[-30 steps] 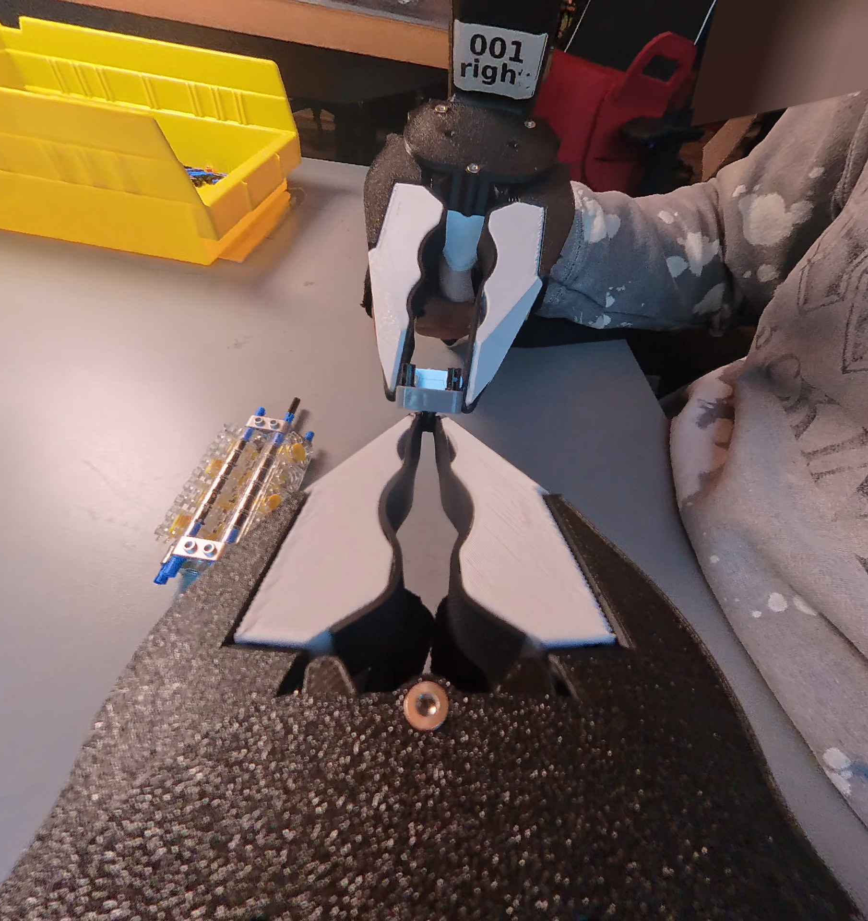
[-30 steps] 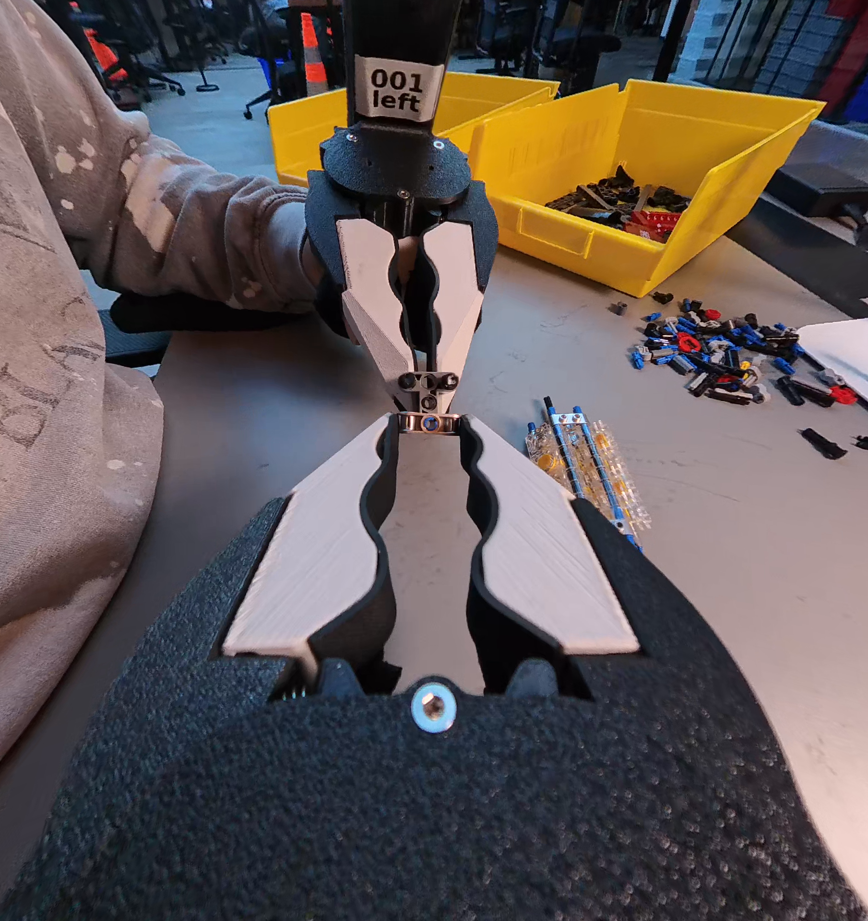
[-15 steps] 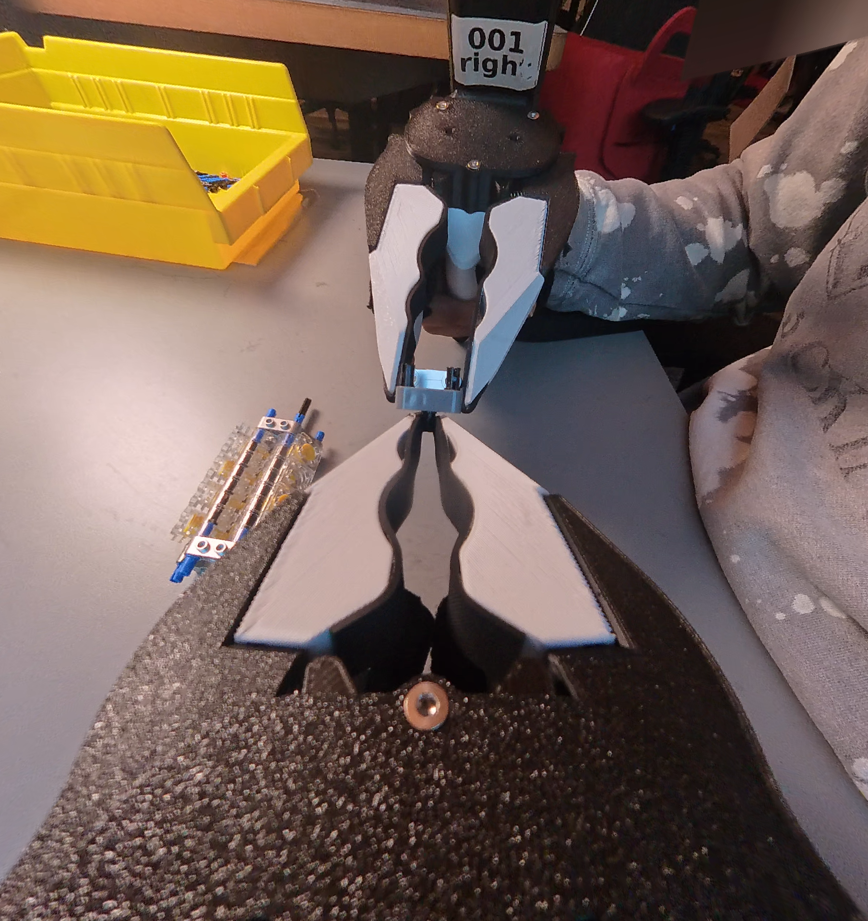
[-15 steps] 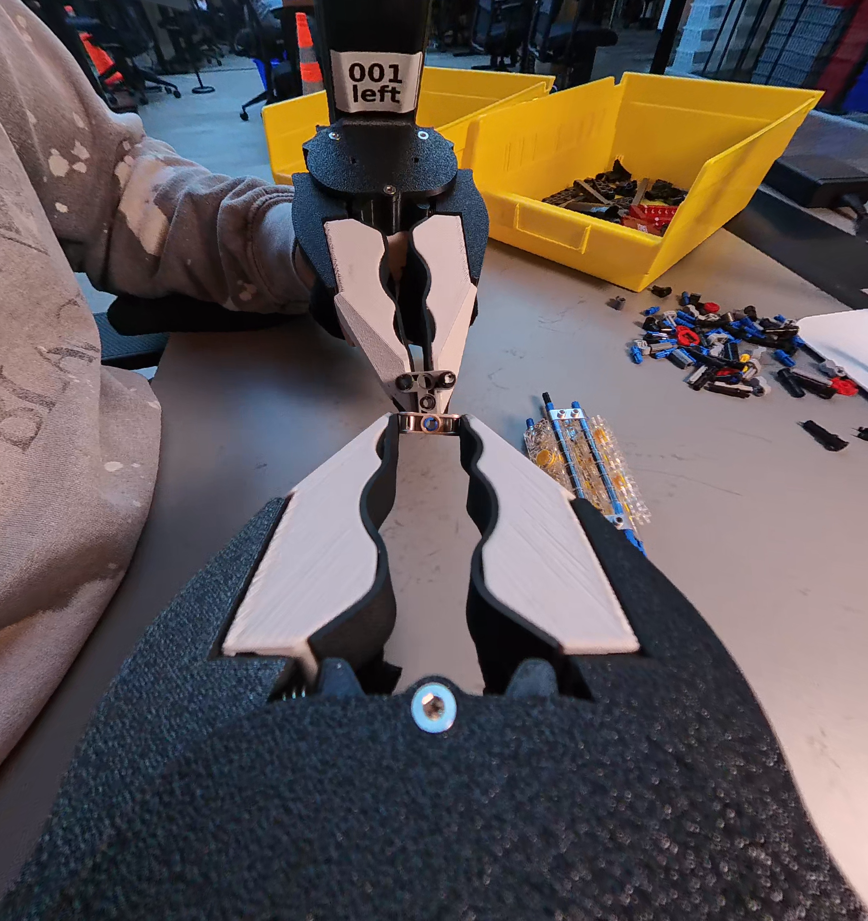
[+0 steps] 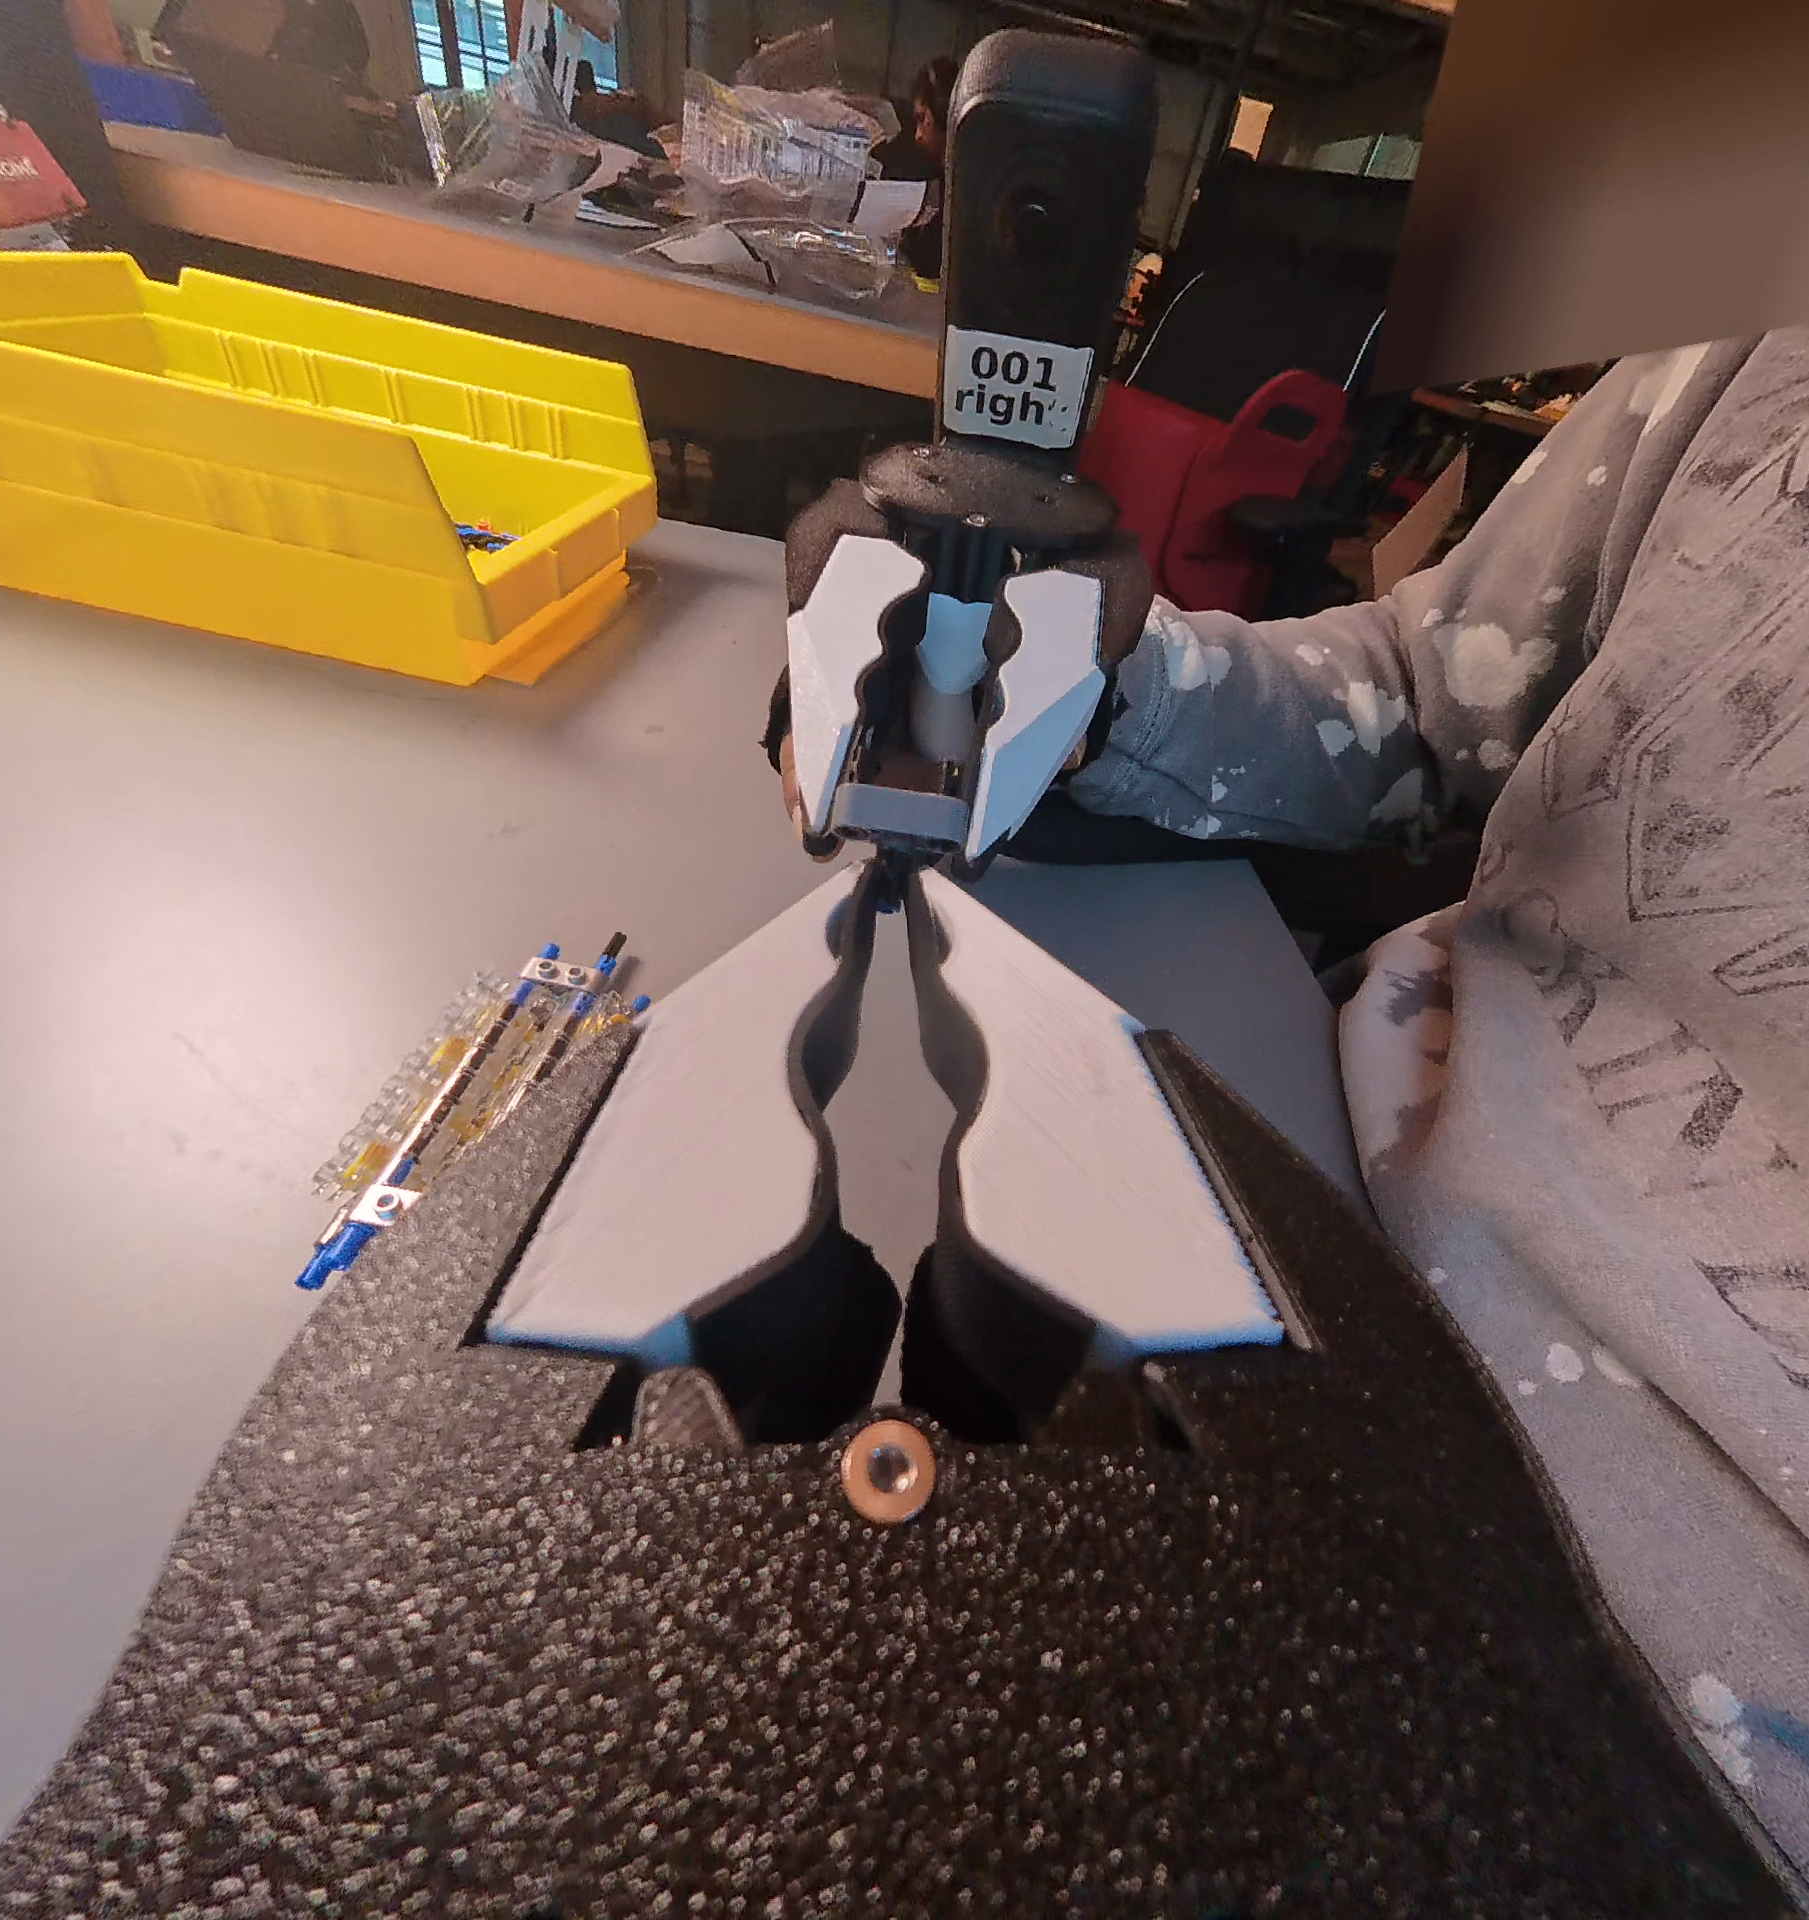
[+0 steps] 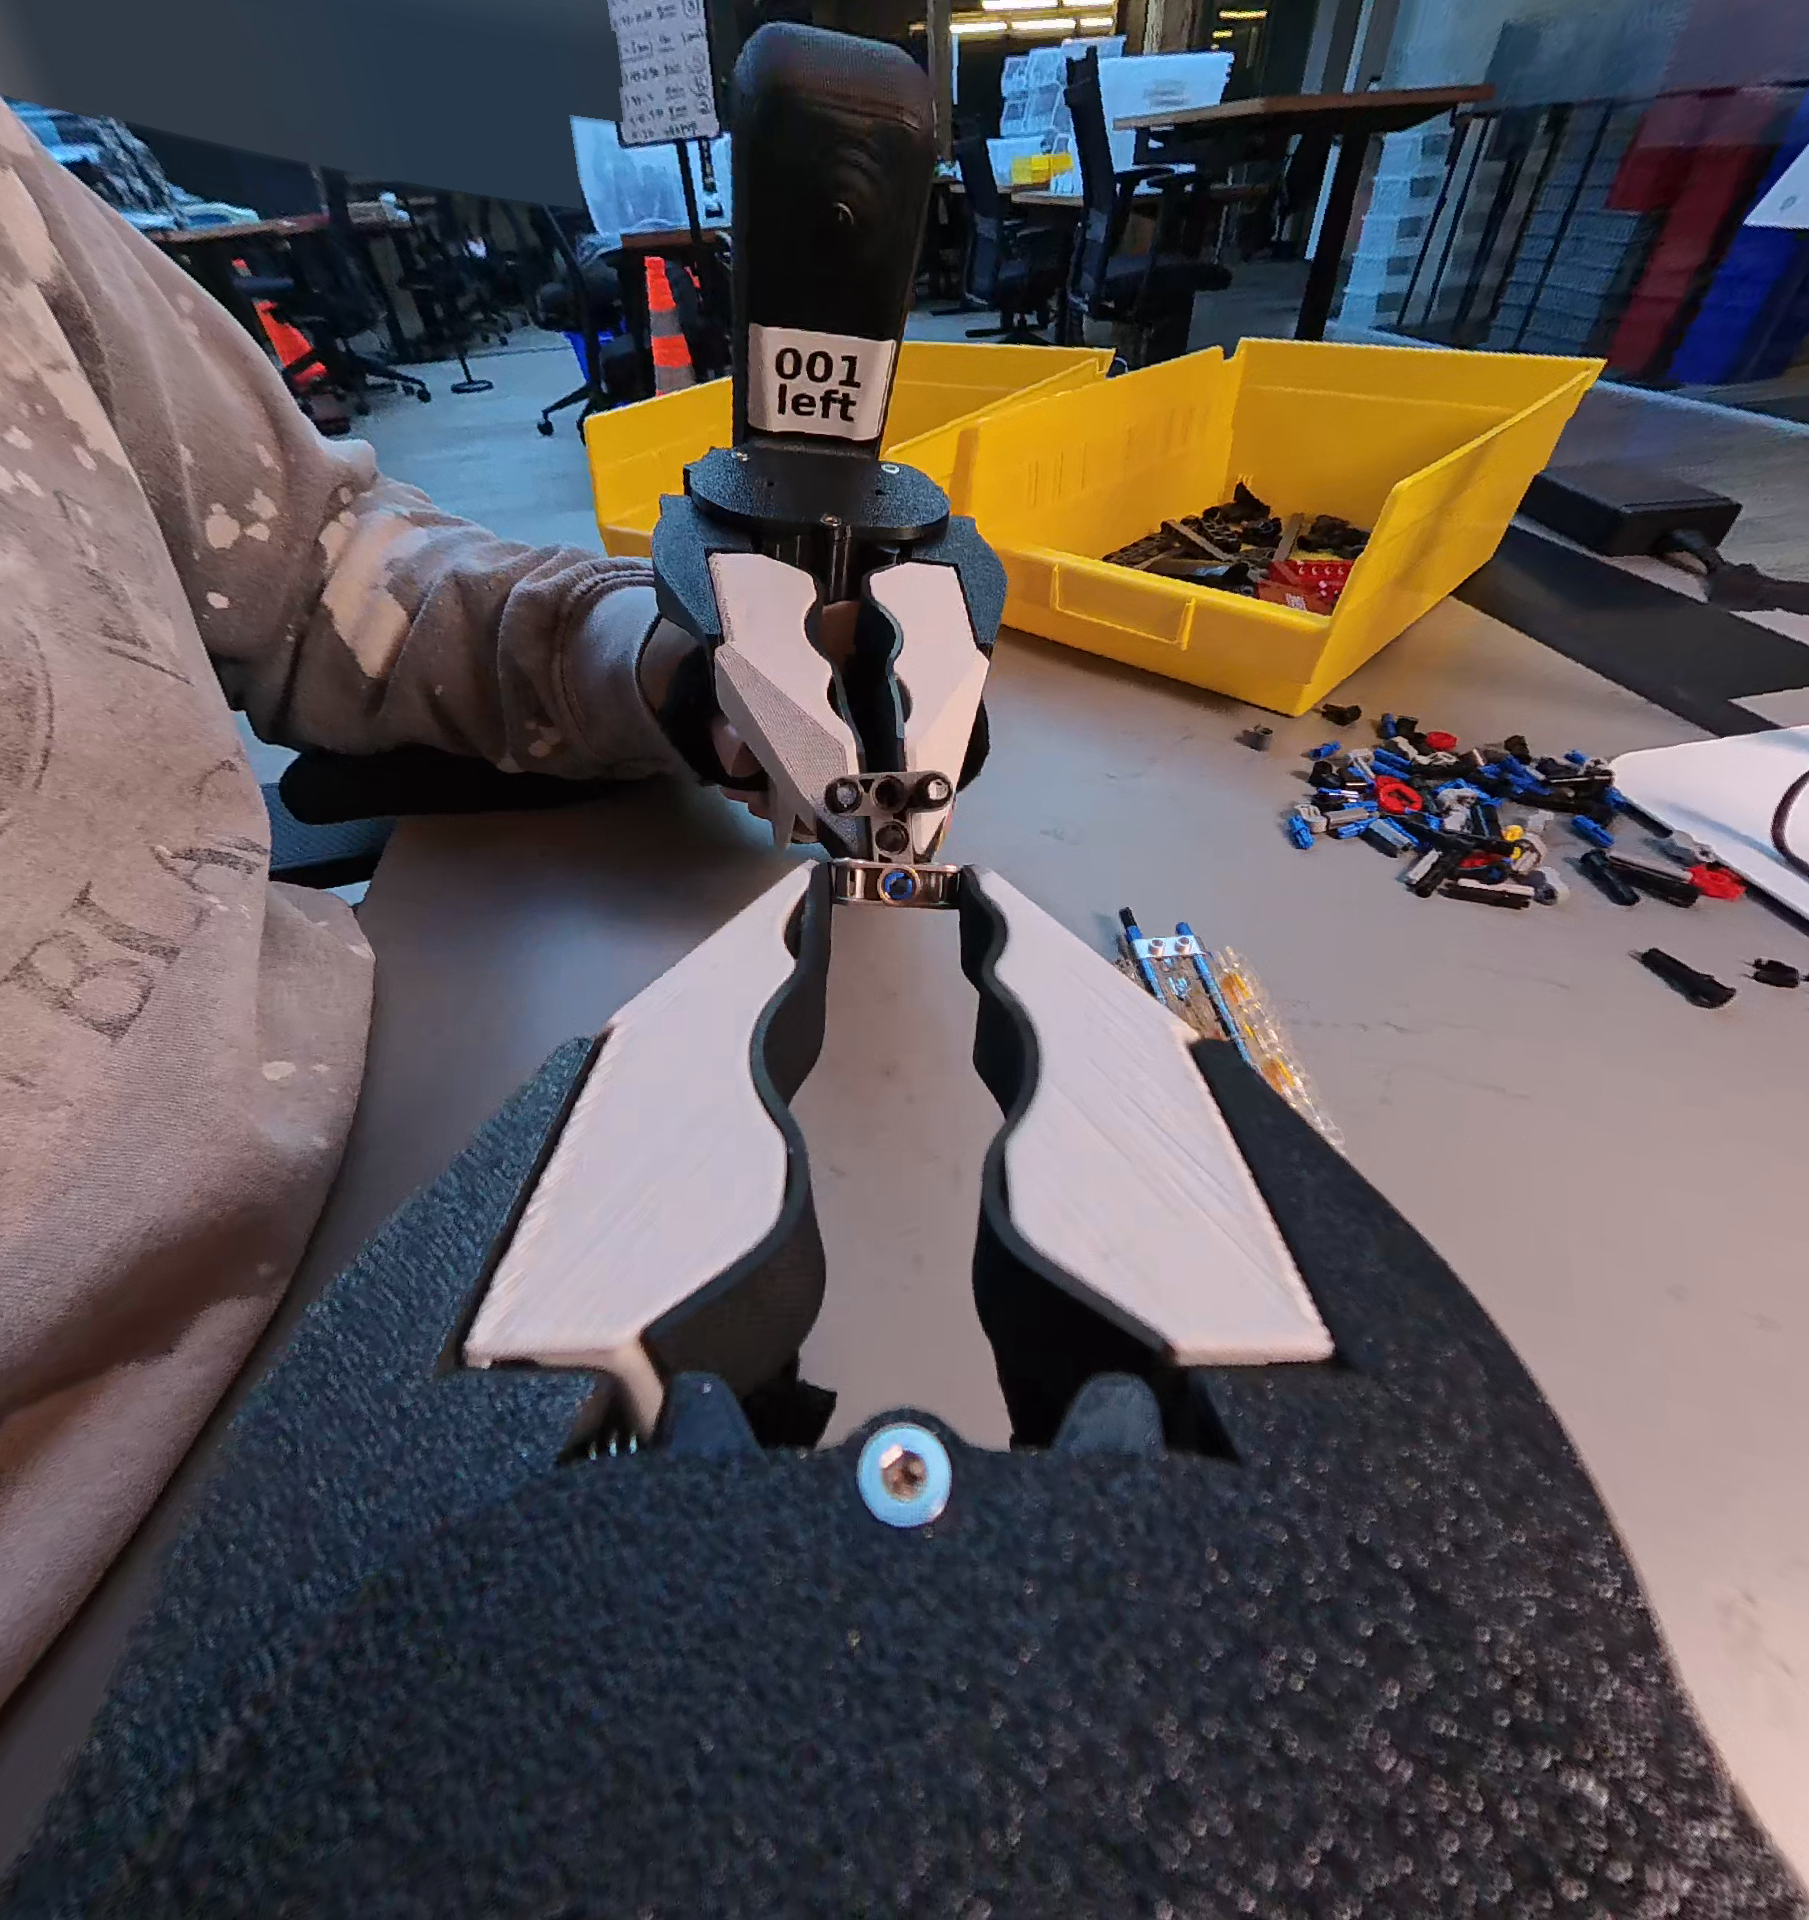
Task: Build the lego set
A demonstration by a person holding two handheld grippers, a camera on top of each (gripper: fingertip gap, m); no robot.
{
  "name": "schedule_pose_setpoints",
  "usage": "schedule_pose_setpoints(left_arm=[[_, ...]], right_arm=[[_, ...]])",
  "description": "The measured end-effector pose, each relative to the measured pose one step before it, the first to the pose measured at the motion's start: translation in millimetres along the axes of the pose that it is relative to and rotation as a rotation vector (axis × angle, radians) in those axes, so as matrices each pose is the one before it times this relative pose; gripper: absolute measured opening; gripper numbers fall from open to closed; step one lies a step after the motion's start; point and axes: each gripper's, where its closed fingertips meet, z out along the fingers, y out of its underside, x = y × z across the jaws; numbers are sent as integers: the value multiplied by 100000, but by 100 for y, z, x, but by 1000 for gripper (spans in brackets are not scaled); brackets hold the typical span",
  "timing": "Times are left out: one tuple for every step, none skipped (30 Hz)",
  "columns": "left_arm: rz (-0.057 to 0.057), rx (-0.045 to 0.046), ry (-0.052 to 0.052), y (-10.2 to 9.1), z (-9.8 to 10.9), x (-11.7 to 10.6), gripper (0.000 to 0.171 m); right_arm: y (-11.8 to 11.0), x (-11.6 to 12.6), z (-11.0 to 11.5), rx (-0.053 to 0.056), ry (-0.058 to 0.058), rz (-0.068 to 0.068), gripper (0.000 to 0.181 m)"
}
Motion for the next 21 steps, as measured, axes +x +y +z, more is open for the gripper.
schedule_pose_setpoints(left_arm=[[391,-32,-65,-26,-23,7,4],[480,180,13,-52,-30,13,3],[640,364,91,-89,-91,7,3],[738,474,70,-138,-148,-11,3],[741,298,-65,-106,-197,-69,3],[731,159,-423,-69,-201,-132,3],[421,86,-511,-23,-193,-147,3],[115,137,-465,-16,-151,-130,3],[169,185,-349,-18,-82,-91,3],[293,-104,64,17,-29,-11,3],[332,-202,211,28,33,48,3],[401,13,160,21,48,65,3],[596,-56,281,43,61,106,3],[763,-383,220,85,84,105,3],[1001,-472,-86,89,84,82,3],[1060,-516,-87,91,84,69,3],[735,-269,9,47,68,82,3],[387,79,133,-20,46,75,3],[249,-76,469,17,49,102,3],[283,-328,443,60,46,89,3],[357,-242,400,50,39,83,3]], right_arm=[[-10,-7,14,144,77,119,22],[-35,10,5,347,117,169,22],[-93,23,-26,520,113,271,22],[-64,123,-55,236,607,236,26],[-16,136,-94,-14,563,188,29],[-16,164,-113,-3,578,498,34],[-11,151,-124,-34,461,429,36],[-13,87,-118,90,310,24,36],[-27,47,-80,169,264,-280,36],[-23,-27,-39,97,-72,-337,35],[-29,-54,-1,167,-168,-187,35],[-9,-61,29,45,-234,41,35],[48,-87,50,-211,-494,307,35],[-1,-117,65,64,-695,473,35],[-38,-171,71,360,-887,526,35],[-32,-146,88,211,-763,504,34],[30,-111,91,-178,-479,112,32],[129,-148,104,-780,-622,-321,28],[94,-136,99,-497,-458,-385,25],[-13,-22,54,151,264,-326,24],[-30,-44,41,210,48,-206,23]])
